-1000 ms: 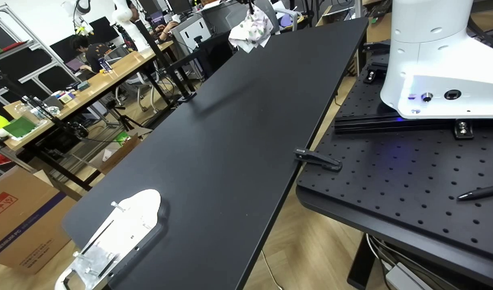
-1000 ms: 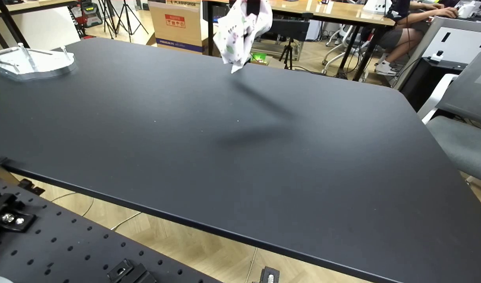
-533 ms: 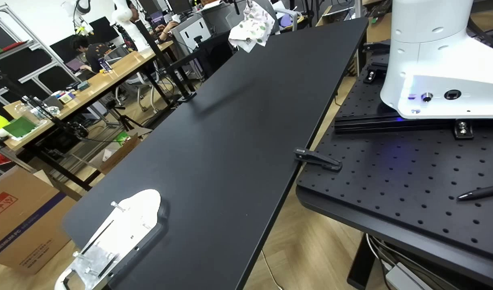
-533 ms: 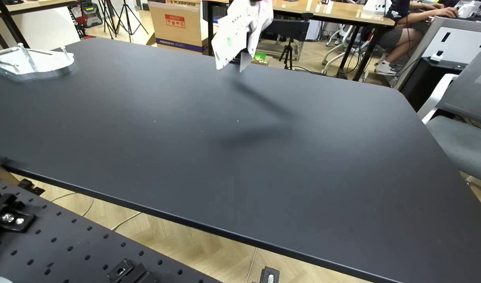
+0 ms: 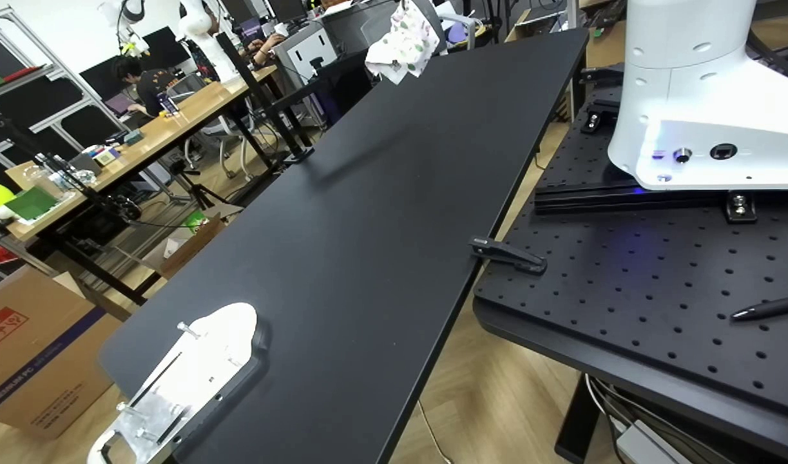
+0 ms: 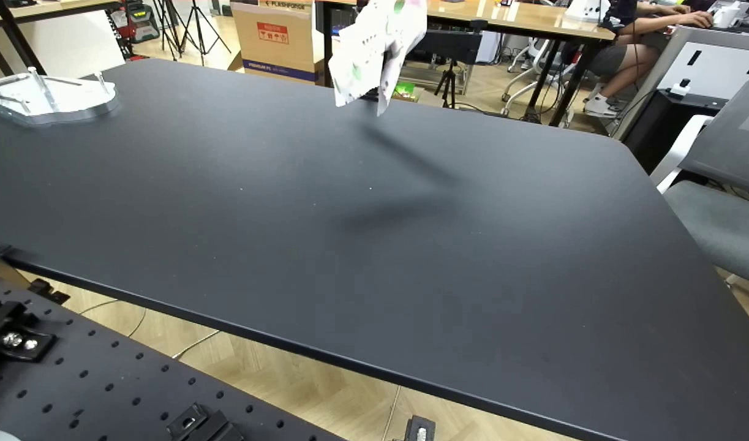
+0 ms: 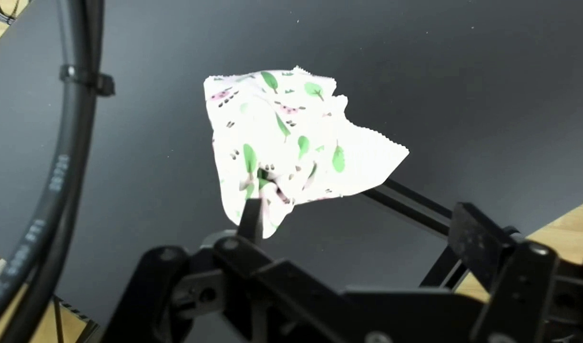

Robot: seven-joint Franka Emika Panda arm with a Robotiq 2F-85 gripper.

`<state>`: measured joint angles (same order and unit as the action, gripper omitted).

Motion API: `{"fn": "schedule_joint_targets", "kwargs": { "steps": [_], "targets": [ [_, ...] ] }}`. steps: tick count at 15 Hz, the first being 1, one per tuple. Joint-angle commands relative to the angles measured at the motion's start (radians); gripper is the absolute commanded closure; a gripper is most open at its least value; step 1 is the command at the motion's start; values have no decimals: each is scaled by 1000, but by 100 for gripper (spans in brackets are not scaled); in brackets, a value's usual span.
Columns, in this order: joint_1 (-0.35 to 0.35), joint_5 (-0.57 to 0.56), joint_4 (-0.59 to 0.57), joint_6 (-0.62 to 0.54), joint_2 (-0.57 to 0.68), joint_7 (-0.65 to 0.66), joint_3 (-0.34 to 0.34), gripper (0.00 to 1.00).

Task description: Pick up the cloth from the table and put it on on the tripod.

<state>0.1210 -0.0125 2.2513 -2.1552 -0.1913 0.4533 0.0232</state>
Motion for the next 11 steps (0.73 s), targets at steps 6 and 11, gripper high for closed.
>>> {"fn": "schedule_joint_targets", "kwargs": {
  "steps": [6,11],
  "targets": [
    [-4,0,-21,46,-41,16,-12,0],
    [-5,0,-18,41,-29,15,-10,0]
  ]
}}
